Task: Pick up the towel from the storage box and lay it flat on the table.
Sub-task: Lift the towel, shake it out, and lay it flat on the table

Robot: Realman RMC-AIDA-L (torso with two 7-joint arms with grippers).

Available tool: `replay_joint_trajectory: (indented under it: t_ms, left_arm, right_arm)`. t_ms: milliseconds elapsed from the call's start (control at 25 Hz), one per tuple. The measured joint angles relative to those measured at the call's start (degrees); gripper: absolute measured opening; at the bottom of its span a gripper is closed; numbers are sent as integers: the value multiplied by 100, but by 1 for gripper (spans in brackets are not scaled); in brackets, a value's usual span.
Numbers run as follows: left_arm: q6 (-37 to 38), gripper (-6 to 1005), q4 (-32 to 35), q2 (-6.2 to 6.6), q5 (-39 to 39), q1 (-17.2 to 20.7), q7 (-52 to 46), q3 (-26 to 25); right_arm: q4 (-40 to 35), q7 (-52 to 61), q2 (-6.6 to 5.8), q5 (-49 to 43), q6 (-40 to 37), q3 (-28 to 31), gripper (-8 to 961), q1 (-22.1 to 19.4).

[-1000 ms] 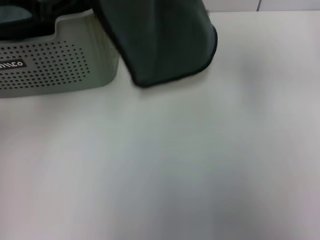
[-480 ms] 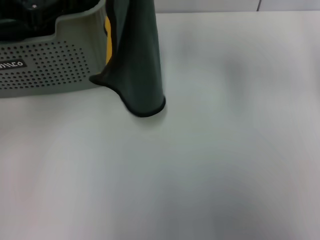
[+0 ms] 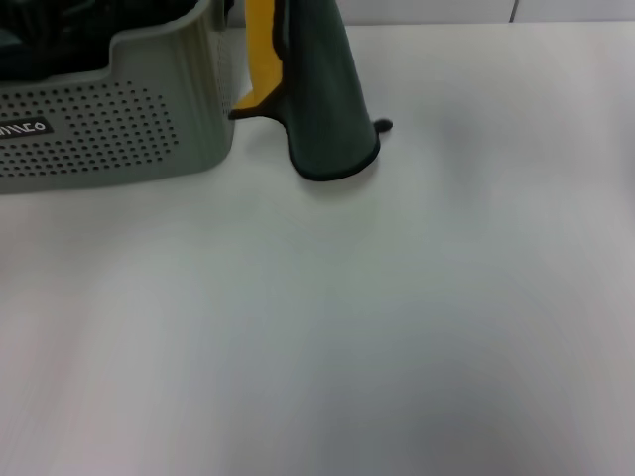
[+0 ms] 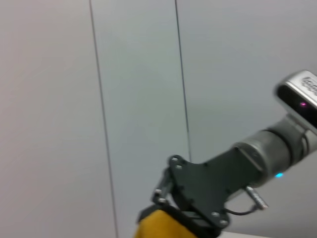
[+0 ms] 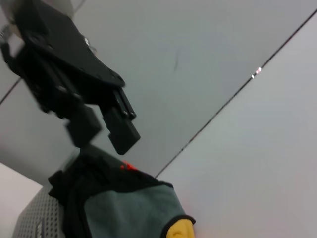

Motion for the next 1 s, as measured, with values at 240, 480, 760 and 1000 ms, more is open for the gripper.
replay_joint_trajectory:
  t_ms: [240,480,760,1000]
  left_arm:
    - [-57,406,-176,-22,169,33,94,227]
    - [-230,445,-578,-30,196,39,323,269]
    - [-291,447,-702,-18,202,101,441,242]
    - [-291,448,-732,-18,207,147,465,242]
  right_arm:
    - [108,111,7,-94,424,-340,0,220]
    - [249,235,11,-106,746,-575,-1,446]
    - [324,272,21,-117,1070,-843,-1,608]
    - [338,319,22,-124,1149,-851,-1,639]
